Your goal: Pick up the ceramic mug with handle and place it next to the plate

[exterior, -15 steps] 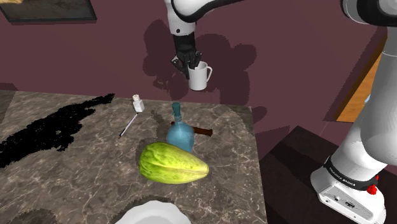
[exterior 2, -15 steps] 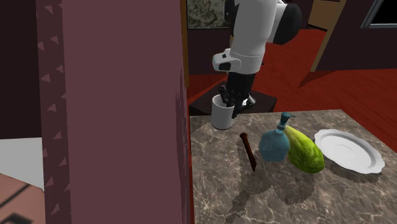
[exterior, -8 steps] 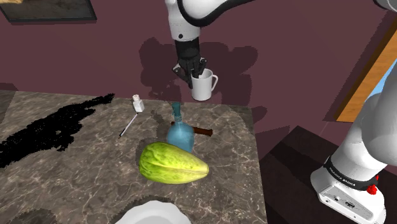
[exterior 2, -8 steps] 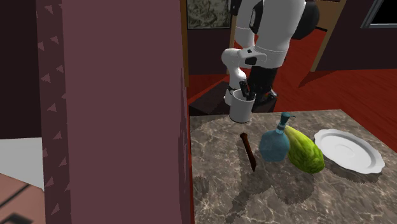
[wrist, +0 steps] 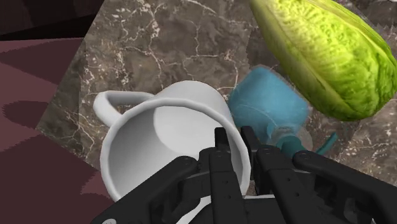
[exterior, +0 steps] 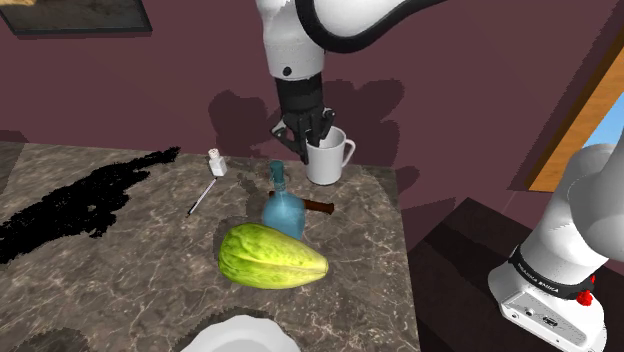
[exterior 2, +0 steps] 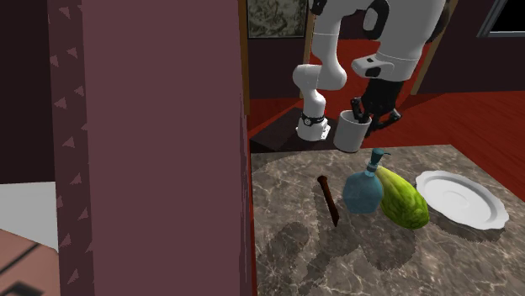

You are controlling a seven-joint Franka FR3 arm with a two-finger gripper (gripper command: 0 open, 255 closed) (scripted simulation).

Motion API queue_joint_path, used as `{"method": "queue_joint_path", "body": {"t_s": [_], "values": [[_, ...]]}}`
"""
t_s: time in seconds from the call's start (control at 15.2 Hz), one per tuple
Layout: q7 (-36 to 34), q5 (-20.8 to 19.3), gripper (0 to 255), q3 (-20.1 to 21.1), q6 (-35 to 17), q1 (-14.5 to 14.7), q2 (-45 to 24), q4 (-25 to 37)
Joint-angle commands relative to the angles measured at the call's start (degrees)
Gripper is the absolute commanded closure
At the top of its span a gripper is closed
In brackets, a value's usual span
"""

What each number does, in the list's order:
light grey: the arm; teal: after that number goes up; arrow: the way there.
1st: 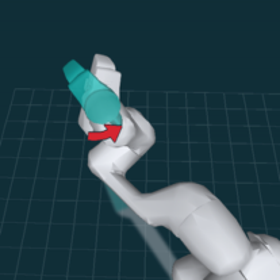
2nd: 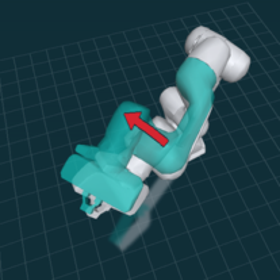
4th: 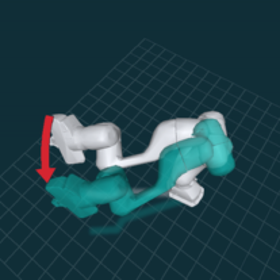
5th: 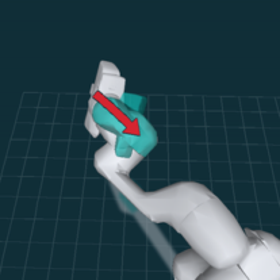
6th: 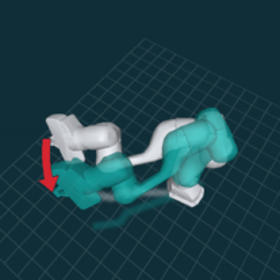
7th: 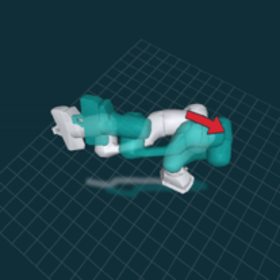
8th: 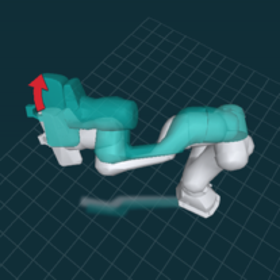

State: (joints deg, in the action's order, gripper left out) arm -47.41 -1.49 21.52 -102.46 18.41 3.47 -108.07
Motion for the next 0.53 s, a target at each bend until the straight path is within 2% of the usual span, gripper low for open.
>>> {"method": "queue_joint_path", "body": {"t_s": [0.0,0.46], "values": [[-2.01,0.88,255,1.10,-0.50,1.07,1.90,-2.33],[-9.78,3.72,255,5.77,-0.31,5.20,6.25,-6.21]]}}
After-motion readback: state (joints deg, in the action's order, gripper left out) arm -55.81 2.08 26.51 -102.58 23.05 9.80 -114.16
